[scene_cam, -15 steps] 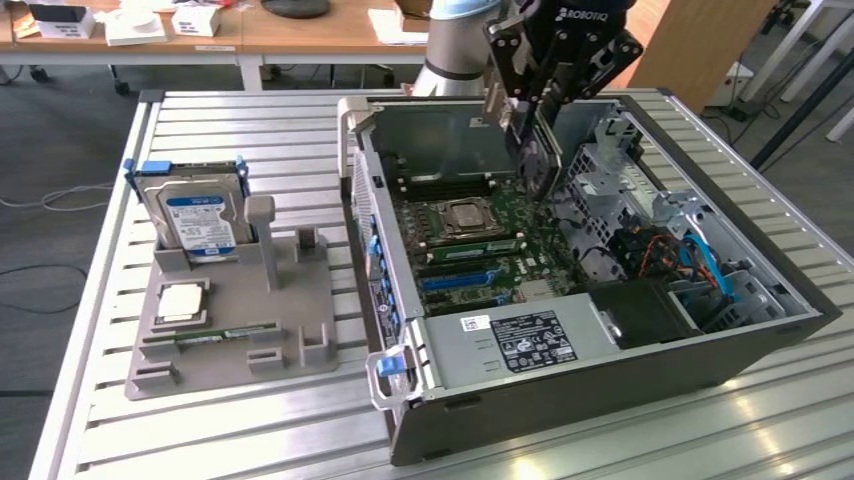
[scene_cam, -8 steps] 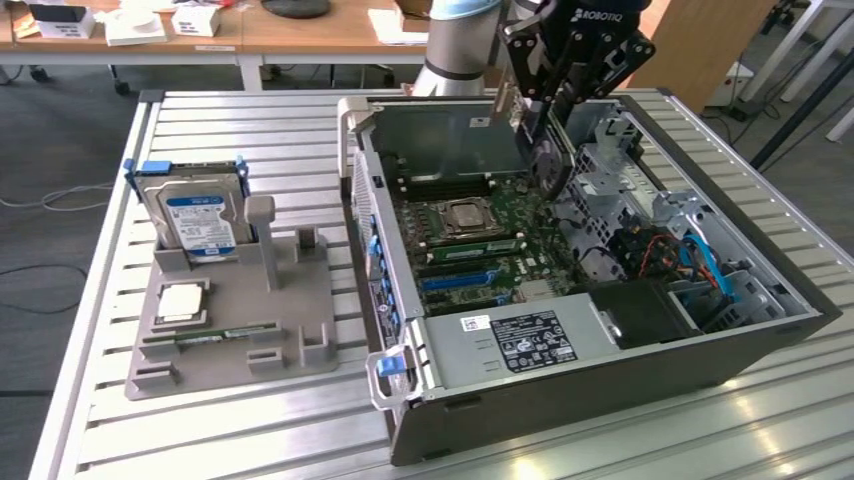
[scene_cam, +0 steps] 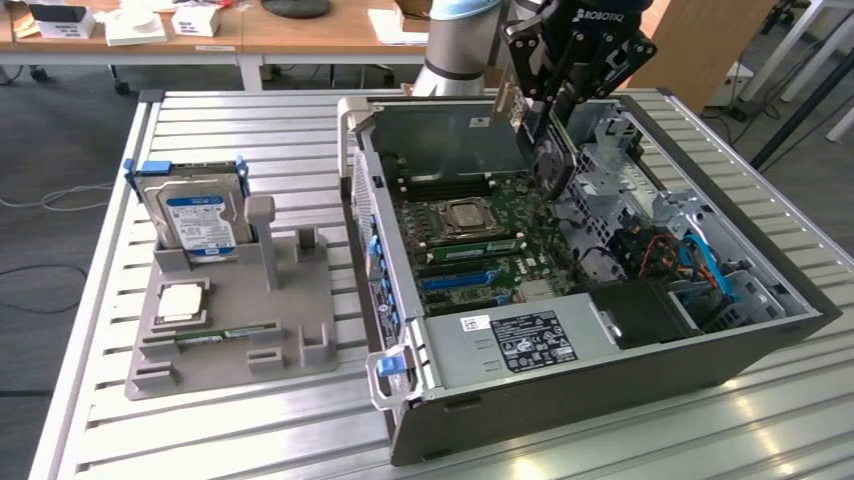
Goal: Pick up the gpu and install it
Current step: 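Pick up the gpu and move the gpu toward the slot, then insert the gpu into the slot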
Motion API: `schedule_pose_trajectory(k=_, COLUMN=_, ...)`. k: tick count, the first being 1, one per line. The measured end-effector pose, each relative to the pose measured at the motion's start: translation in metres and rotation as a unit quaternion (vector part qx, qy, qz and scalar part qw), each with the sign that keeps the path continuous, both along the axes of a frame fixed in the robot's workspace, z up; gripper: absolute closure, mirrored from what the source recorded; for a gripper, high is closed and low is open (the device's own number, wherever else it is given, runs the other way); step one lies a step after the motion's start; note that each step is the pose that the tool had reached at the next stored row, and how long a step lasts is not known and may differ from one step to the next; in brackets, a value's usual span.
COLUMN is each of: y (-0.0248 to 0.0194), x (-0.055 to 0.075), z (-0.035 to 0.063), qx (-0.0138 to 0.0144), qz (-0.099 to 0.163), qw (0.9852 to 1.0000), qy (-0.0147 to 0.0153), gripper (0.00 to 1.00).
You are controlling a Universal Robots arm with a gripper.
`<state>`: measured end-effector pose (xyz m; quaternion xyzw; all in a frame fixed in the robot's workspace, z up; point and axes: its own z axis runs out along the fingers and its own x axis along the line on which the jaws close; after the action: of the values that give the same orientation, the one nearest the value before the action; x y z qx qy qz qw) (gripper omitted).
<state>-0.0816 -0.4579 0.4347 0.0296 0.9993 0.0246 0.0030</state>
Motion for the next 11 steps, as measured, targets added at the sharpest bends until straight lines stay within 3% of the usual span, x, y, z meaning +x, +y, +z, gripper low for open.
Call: schedule_pose_trajectory(k=11, y=0.0001, x=0.0004, z=0.0, qx=0.0, qz=0.011, qw=0.9999, qy=0.0, gripper=0.73)
